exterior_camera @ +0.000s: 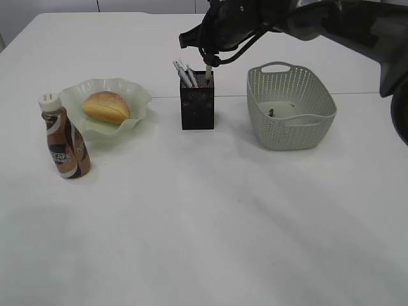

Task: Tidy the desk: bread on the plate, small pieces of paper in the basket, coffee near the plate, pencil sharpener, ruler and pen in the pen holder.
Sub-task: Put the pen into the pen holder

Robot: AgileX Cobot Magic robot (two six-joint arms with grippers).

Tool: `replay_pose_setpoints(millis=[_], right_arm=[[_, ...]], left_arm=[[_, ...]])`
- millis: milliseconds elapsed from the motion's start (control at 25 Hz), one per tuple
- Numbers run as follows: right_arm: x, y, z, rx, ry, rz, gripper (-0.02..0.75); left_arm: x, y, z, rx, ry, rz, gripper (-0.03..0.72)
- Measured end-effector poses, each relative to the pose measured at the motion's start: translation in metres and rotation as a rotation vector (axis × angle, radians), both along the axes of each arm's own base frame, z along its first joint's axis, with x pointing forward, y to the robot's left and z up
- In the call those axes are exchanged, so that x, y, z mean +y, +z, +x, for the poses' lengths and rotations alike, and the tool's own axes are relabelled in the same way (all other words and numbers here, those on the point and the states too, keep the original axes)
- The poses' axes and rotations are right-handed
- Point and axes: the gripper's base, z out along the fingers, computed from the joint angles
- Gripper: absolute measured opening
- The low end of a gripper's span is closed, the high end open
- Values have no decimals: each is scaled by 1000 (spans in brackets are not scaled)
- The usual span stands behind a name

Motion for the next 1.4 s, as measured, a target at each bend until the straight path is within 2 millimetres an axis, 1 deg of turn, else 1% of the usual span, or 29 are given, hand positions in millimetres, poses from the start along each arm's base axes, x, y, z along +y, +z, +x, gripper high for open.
replay_pose_setpoints(millis=[200, 280, 360, 520, 600, 720, 1000, 1160, 1400], right_arm=[[0, 0, 0, 1, 0, 2, 133], [0, 0, 0, 3, 0, 8, 146], [1, -1, -1, 12, -1, 18, 183], [1, -3, -3, 49, -10, 26, 320], [1, -3, -3, 55, -11, 25, 365], [0, -4, -3, 60, -13, 23, 386], [-1, -6, -6, 100, -21, 2, 393], [-5, 8, -11, 129, -37, -14, 393], [-14, 46, -25, 201, -87, -40, 393]], left_arm=[[0, 0, 0, 0, 0, -4, 468], [0, 0, 0, 0, -1, -5, 468], [-1, 0, 0, 0, -1, -6, 468], [-1, 0, 0, 0, 1, -7, 468], [-1, 0, 0, 0, 1, -7, 468], [-1, 0, 0, 0, 1, -7, 468], [-1, 0, 0, 0, 1, -7, 468], [-1, 0, 0, 0, 1, -7, 468], [-1, 0, 0, 0, 1, -7, 468]])
